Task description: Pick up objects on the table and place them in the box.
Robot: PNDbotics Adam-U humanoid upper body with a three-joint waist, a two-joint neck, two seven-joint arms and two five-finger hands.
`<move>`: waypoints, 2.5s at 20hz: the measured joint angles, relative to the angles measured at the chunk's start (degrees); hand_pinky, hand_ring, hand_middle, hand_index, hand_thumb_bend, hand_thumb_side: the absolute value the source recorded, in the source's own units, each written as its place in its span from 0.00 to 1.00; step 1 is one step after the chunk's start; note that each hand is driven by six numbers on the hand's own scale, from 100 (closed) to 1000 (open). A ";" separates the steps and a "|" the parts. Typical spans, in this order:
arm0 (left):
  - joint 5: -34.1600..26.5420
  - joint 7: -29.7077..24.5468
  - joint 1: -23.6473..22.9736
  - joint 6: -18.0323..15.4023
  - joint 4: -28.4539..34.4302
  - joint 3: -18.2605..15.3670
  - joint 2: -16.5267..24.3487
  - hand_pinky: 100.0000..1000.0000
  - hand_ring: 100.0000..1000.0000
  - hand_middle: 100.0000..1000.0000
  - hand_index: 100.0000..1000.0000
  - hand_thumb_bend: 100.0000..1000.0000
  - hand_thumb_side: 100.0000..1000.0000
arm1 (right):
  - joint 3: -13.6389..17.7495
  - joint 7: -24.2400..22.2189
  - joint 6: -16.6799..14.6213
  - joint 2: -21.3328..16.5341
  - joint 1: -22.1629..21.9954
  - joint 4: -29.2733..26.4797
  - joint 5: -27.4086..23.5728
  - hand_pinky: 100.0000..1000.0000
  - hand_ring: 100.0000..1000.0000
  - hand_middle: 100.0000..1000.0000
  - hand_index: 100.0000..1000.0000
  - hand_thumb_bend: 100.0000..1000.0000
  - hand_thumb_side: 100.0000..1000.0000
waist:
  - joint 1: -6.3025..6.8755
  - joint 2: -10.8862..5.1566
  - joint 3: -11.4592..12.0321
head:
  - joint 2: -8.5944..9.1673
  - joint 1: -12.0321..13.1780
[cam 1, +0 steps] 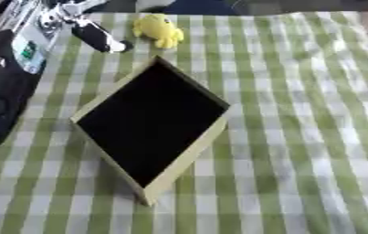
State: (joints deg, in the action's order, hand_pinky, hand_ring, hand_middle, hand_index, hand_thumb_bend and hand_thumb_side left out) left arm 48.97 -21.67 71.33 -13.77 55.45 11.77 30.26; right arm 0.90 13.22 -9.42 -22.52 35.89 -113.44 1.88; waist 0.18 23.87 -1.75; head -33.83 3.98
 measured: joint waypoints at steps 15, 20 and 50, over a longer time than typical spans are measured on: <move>2.83 3.74 0.90 0.55 -1.02 -0.38 -0.47 0.82 0.90 0.87 0.91 0.31 0.12 | -0.21 -0.42 0.19 0.00 1.21 0.00 -0.52 0.71 0.72 0.62 0.80 0.00 1.00 | 1.18 1.78 -3.09 | 1.92 1.53; 4.15 3.47 1.20 0.74 -1.50 -1.00 -0.47 0.82 0.90 0.88 0.91 0.30 0.09 | -0.21 -0.45 0.20 0.00 1.72 0.00 -0.57 0.71 0.72 0.62 0.80 0.00 1.00 | 1.49 2.72 -3.89 | 3.05 2.00; 9.37 -2.32 3.08 4.63 -2.03 -2.46 1.15 0.81 0.91 0.88 0.92 0.12 0.00 | -0.88 -0.96 0.77 -0.03 2.37 0.00 -2.04 0.70 0.70 0.60 0.79 0.00 1.00 | 2.96 4.67 -6.50 | 4.80 2.90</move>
State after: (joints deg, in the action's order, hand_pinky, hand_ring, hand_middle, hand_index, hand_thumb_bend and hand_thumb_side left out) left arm 58.34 -23.99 74.41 -9.14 53.41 9.31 31.41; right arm 0.02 12.26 -8.65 -22.55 38.26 -113.44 -0.16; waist 3.15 28.54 -8.25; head -29.03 6.88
